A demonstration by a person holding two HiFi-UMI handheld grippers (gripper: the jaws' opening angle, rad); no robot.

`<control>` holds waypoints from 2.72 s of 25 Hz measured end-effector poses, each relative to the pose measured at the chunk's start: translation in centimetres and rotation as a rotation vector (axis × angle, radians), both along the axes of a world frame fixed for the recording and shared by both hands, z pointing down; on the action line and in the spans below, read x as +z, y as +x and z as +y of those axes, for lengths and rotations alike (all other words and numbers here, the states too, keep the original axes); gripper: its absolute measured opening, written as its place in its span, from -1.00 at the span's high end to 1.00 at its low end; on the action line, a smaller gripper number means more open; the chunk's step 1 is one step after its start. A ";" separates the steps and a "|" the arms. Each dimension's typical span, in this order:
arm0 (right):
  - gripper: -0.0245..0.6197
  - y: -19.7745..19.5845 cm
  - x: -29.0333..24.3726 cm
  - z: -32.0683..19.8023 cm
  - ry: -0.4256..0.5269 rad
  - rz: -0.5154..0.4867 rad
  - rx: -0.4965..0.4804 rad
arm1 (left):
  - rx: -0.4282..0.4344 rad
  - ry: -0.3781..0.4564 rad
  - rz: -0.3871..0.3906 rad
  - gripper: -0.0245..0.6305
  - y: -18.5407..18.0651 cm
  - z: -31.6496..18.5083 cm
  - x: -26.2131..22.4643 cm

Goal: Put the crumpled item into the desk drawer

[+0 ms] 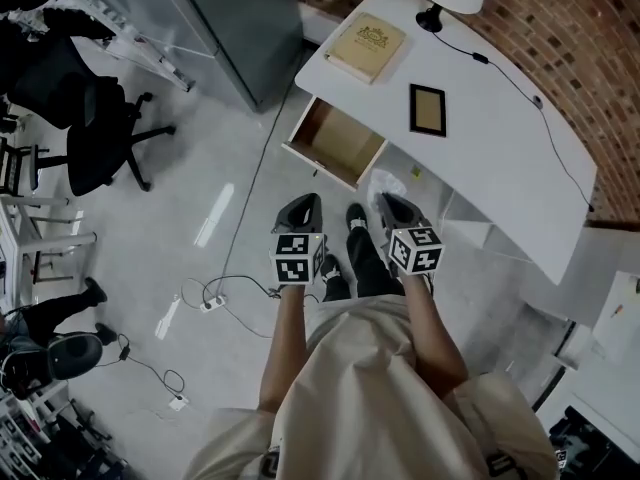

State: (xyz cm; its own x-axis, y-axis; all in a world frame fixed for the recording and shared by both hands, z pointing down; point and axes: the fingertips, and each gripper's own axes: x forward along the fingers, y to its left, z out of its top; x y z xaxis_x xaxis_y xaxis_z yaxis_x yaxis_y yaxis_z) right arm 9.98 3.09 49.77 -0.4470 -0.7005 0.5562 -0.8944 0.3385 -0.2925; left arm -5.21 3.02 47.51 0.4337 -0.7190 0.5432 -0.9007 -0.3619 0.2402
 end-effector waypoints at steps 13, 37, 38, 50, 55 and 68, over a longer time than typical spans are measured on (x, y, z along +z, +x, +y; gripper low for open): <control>0.85 -1.2 1.1 -10.0 -0.022 0.026 -0.156 | -0.036 -0.015 -0.044 0.87 1.6 -8.1 0.6; 0.85 -5.6 6.1 -16.2 -0.093 0.131 -0.378 | -0.162 -0.136 -0.021 0.87 -2.1 -11.5 4.7; 0.85 -5.5 6.5 -16.5 -0.092 0.140 -0.379 | -0.158 -0.142 -0.024 0.87 -2.0 -11.6 5.0; 0.85 -4.6 9.9 -17.3 -0.108 0.237 -0.428 | -0.153 -0.167 0.016 0.88 -0.8 -11.1 8.7; 0.85 -5.3 11.7 -17.9 -0.120 0.235 -0.447 | -0.160 -0.177 0.022 0.87 -0.6 -11.3 10.3; 0.85 -6.9 16.8 -18.9 -0.150 0.260 -0.458 | -0.204 -0.246 0.076 0.87 0.1 -11.2 16.0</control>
